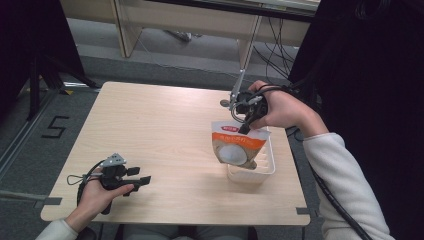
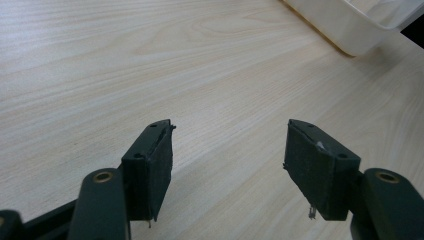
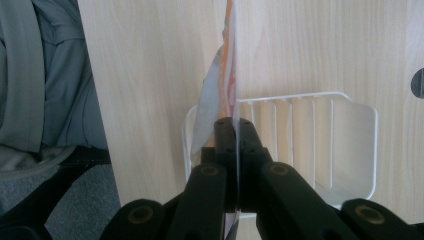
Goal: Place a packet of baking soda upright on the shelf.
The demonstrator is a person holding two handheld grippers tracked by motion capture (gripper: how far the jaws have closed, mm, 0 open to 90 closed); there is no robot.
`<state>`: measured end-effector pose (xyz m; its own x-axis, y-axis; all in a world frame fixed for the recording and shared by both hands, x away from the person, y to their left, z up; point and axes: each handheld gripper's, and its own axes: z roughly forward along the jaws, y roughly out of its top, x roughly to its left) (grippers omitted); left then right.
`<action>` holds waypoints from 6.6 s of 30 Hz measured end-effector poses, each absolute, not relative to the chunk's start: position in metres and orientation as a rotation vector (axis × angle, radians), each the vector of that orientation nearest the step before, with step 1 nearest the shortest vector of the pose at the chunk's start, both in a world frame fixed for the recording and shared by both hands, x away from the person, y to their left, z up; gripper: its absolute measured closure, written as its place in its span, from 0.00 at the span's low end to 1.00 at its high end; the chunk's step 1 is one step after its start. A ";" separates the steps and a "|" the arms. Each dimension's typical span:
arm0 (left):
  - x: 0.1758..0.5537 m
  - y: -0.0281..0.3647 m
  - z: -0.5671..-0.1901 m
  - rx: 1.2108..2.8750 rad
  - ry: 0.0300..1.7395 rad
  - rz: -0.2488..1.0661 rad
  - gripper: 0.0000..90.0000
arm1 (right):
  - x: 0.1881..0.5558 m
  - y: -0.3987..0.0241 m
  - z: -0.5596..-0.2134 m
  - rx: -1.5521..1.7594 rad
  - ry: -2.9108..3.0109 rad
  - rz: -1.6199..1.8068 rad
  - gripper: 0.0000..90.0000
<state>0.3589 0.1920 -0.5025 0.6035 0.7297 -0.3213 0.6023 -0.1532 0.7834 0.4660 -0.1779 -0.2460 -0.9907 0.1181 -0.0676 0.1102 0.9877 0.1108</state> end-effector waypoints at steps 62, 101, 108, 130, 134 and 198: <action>0.359 0.193 -0.503 1.851 1.080 0.169 0.39 | 0.459 -0.214 -0.253 0.086 3.106 0.013 1.00; 0.359 0.193 -0.503 1.849 1.079 0.170 0.39 | 0.457 -0.215 -0.267 0.122 3.138 -0.111 1.00; 0.359 0.193 -0.503 1.852 1.082 0.169 0.39 | 0.456 -0.216 -0.271 0.169 3.139 -0.128 1.00; 0.359 0.193 -0.503 1.853 1.080 0.171 0.39 | 0.459 -0.215 -0.280 0.118 3.150 -0.162 1.00; 0.359 0.194 -0.503 1.853 1.080 0.171 0.39 | 0.459 -0.215 -0.281 0.124 3.152 -0.166 1.00; 0.359 0.193 -0.503 1.859 1.079 0.171 0.39 | 0.462 -0.242 -0.327 0.176 3.134 -0.107 0.97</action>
<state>0.3590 0.1926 -0.5035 0.6015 0.7358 -0.3112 0.6039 -0.1638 0.7800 0.4622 -0.2424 -0.3274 -0.9937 0.1120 -0.0043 0.1121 0.9914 -0.0679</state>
